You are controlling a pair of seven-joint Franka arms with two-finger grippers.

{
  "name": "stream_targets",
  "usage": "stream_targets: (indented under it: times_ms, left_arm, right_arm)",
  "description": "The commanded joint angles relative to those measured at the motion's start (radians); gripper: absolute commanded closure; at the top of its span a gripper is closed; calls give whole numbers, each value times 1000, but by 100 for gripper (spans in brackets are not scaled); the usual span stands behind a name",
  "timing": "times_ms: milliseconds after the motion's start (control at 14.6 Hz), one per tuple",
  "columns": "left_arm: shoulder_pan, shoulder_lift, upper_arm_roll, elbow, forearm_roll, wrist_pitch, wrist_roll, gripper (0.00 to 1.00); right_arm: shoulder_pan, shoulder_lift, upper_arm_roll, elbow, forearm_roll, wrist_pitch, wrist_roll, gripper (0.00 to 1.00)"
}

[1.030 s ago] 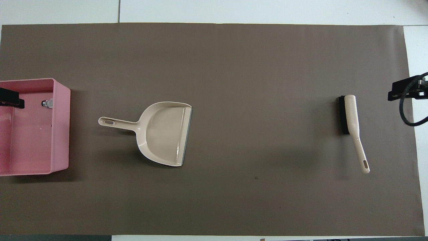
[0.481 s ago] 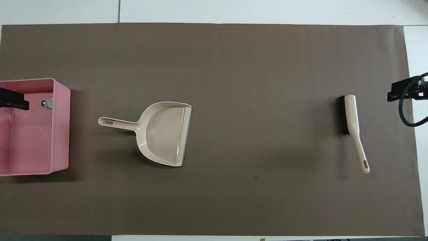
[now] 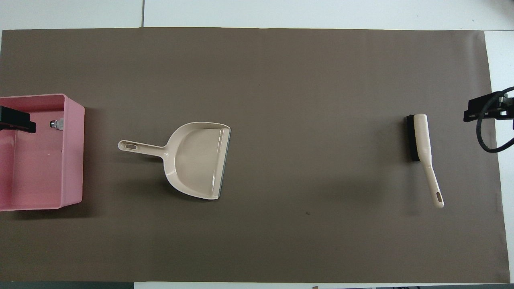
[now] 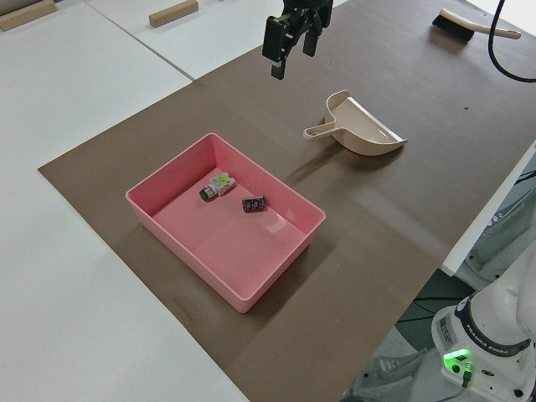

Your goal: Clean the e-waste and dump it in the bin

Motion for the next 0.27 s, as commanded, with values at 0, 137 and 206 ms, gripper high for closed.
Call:
stream_targets:
  times_ms: [0, 137, 206]
  left_arm:
    - [0, -13, 8, -15, -1, -9, 27, 1]
    - [0, -13, 8, -15, -1, -8, 26, 1]
    - [-2, -13, 8, -17, -1, -6, 26, 1]
  right_arm:
    - [-6, -5, 11, 4, -11, -16, 15, 0]
    - [-6, -5, 11, 4, -11, -19, 17, 0]
    - [-6, -5, 11, 4, -11, -19, 17, 0]
